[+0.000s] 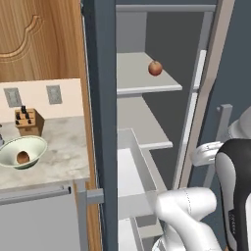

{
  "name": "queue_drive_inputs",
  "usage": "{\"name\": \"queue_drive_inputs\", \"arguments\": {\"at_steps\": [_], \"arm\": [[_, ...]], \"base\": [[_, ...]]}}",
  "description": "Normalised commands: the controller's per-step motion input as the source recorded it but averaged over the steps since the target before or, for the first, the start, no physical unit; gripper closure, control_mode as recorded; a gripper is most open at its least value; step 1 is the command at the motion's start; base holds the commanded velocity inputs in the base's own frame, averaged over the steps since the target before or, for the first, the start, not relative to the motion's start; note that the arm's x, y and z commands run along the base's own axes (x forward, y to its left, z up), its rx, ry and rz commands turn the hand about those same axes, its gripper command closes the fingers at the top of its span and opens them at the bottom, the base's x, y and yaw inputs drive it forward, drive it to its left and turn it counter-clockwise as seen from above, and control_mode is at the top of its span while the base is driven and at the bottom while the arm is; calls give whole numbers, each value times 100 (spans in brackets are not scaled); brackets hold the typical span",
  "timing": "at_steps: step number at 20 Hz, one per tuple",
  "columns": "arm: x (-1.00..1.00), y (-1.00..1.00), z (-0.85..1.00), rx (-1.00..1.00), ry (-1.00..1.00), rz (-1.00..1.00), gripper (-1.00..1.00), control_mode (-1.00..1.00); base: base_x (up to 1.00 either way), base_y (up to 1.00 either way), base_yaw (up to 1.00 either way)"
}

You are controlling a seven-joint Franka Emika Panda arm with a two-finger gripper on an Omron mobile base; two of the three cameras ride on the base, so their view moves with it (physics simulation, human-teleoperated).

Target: Take the orange, potato, and peach from the freezer and place them in the bowl on the counter.

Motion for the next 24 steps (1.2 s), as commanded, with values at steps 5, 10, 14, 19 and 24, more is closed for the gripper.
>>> {"name": "queue_drive_inputs", "arguments": {"at_steps": [5,10,14,19,24], "arm": [[0,0,0,0,0,0,-100,100],[0,0,0,0,0,0,-100,100],[0,0,0,0,0,0,-100,100],[0,0,0,0,0,0,-100,100],[0,0,0,0,0,0,-100,100]], "base": [[28,52,0],[2,60,0],[14,43,0],[55,28,0],[63,27,0]]}}
